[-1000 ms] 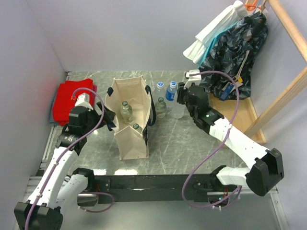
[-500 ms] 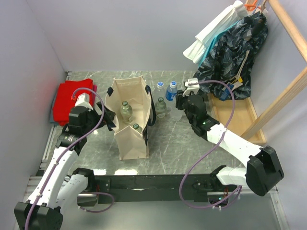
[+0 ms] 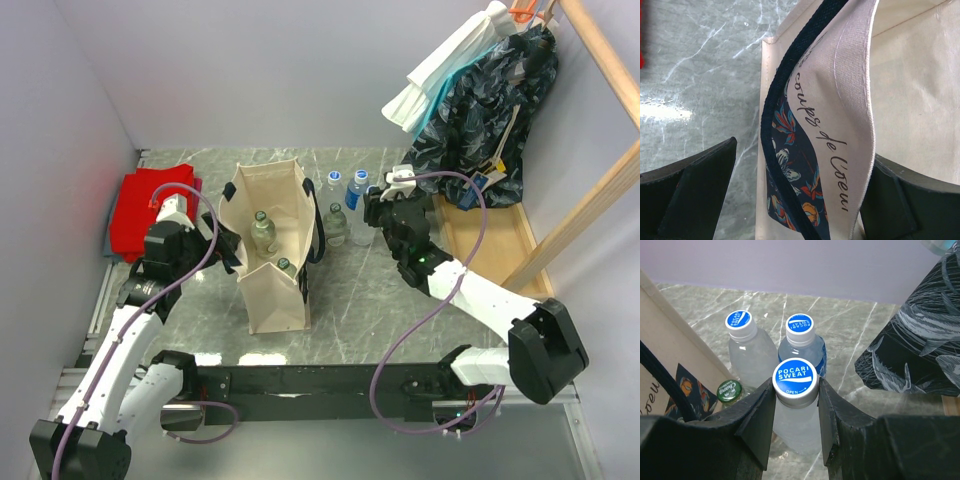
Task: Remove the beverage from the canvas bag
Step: Place the drink at the center of the board.
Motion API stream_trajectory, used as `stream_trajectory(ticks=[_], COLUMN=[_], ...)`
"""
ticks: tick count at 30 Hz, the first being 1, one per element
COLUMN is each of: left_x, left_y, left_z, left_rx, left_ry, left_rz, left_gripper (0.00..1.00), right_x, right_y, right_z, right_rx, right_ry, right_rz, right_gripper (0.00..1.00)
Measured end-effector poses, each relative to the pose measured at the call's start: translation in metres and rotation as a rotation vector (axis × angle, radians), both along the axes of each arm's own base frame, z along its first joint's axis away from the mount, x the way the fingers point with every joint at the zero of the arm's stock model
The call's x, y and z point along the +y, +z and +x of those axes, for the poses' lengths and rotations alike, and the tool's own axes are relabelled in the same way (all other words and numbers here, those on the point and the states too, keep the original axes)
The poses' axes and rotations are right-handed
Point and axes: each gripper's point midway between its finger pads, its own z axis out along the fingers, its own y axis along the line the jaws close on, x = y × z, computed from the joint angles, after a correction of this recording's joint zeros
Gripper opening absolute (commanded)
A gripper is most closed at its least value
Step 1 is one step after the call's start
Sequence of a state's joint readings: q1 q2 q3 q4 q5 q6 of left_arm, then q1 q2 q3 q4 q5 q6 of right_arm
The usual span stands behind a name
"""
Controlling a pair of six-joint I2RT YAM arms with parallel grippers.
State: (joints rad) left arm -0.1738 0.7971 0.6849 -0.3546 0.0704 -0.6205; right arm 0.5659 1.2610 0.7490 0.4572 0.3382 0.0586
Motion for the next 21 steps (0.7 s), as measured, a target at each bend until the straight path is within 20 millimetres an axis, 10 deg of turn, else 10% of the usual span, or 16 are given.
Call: stream_trajectory(ticks=[21], left_x=[0.002], left_y=[-0.002], left_z=[0.001], left_rx=[0.004], left_ry=[0.005], left_rz=[0.011], left_gripper=[0.99], right_x=[0.004], right_y=[-0.017], right_z=[0.007], right_rx=[0.025], right_ry=[-0.001], right_rz=[-0.011], right_gripper=[0.00])
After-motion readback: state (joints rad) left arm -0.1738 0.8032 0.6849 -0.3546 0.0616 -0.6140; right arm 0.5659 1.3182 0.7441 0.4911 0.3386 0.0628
